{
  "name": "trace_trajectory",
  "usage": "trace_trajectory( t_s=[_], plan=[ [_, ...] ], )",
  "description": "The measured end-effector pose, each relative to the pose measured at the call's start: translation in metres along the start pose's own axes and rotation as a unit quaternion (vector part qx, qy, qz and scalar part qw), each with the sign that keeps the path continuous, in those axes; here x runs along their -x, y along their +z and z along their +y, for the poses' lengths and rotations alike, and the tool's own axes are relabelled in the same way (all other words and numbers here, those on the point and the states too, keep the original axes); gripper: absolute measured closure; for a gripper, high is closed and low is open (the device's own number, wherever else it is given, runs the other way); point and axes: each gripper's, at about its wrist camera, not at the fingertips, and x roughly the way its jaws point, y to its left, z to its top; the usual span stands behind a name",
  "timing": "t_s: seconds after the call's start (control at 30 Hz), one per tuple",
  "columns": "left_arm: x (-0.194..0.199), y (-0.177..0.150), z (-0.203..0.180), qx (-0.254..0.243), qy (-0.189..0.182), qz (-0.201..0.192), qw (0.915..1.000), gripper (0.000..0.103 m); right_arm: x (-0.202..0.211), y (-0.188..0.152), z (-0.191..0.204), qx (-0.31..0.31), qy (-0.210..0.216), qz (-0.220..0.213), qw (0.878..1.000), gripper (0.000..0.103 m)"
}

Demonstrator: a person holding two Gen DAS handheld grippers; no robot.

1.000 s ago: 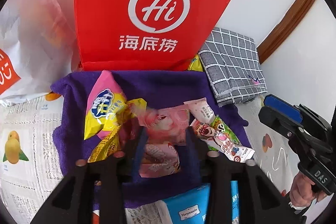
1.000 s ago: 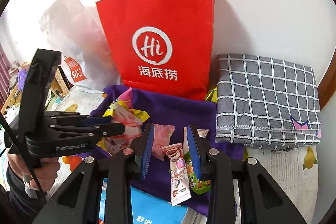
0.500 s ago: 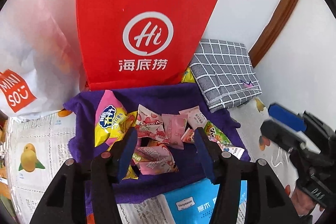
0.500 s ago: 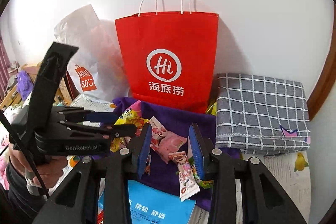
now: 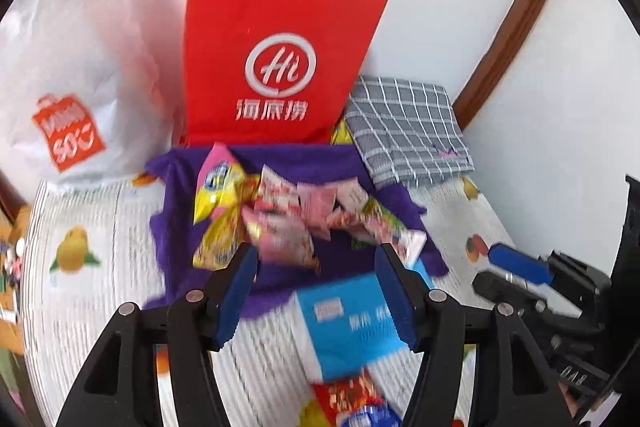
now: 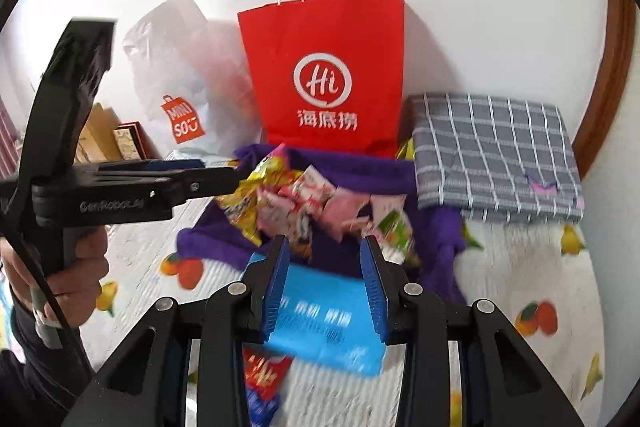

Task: Organize snacks
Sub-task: 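Move both open tools back toward the red and blue packets by the tissue pack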

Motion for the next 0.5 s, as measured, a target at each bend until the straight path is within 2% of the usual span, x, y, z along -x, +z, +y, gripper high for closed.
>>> trace_trajectory(
  t_s=[0.23,0.33,0.43,0.5],
  plan=[
    [0.026,-0.043,0.015,0.029,0.009,0.005,0.9995,0.044,0.009,-0.035,0.01,-0.025,-0.009,0.024,0.999,0.063],
    [0.033,-0.061,0.02,0.036,0.014,0.009,0.9992,0.044,0.002,-0.058,0.012,-0.038,-0.006,0.046,0.998,0.063],
    [0.037,-0.079,0.026,0.044,0.017,0.01,0.9989,0.044,-0.008,-0.084,0.015,-0.057,-0.004,0.065,0.996,0.058],
    [0.037,-0.088,0.03,0.048,0.015,0.014,0.9987,0.044,-0.022,-0.103,0.018,-0.069,0.002,0.093,0.993,0.056]
  ],
)
